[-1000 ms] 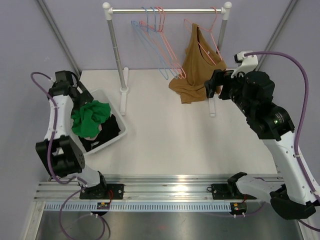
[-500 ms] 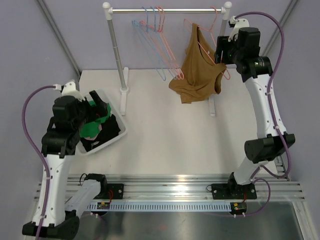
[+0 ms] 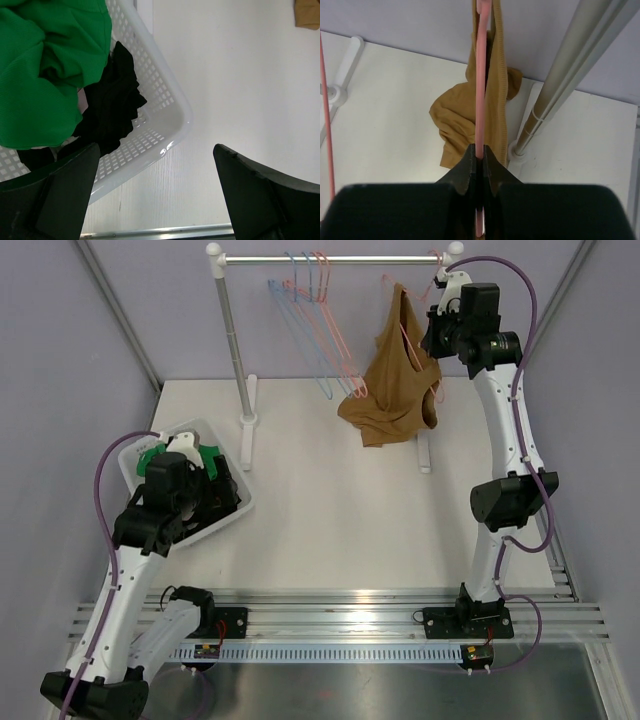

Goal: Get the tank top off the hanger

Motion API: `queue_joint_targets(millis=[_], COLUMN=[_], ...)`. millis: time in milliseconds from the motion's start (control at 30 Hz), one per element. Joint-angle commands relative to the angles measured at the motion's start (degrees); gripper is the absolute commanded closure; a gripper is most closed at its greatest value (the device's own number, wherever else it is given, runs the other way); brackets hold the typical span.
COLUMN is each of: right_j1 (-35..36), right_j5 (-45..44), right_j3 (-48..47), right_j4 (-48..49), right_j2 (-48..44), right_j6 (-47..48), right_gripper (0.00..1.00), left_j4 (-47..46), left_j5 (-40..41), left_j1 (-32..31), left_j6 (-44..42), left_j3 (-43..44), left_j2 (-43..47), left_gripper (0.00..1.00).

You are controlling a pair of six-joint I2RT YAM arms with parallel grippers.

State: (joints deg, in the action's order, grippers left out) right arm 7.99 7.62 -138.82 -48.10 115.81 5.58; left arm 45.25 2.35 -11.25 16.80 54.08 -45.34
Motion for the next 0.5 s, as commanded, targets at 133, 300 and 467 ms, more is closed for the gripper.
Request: queue_joint_targets(millis=[133, 300, 467], right_j1=[1.5, 3.6, 3.8], right_j5=[4.4, 3.6, 3.3], right_j3=[-4.0, -7.2, -4.6], right_j4=[1.2, -0.2, -0.7], right_j2=[-3.4, -5.5, -10.3], right_j6=[-1.9, -3.3, -4.1], right_gripper=[1.0, 1.0, 1.0], left_j4=[-4.1, -3.9, -3.7], left_j5=[-3.7, -4.4, -4.9], left_j1=[-0.3, -0.4, -2.3], left_j6=[-1.1, -1.1, -0.5], left_j3=[0.7, 1.7, 4.3], left_j2=[1.7, 1.7, 1.6], left_gripper=[0.01, 0.01, 0.01])
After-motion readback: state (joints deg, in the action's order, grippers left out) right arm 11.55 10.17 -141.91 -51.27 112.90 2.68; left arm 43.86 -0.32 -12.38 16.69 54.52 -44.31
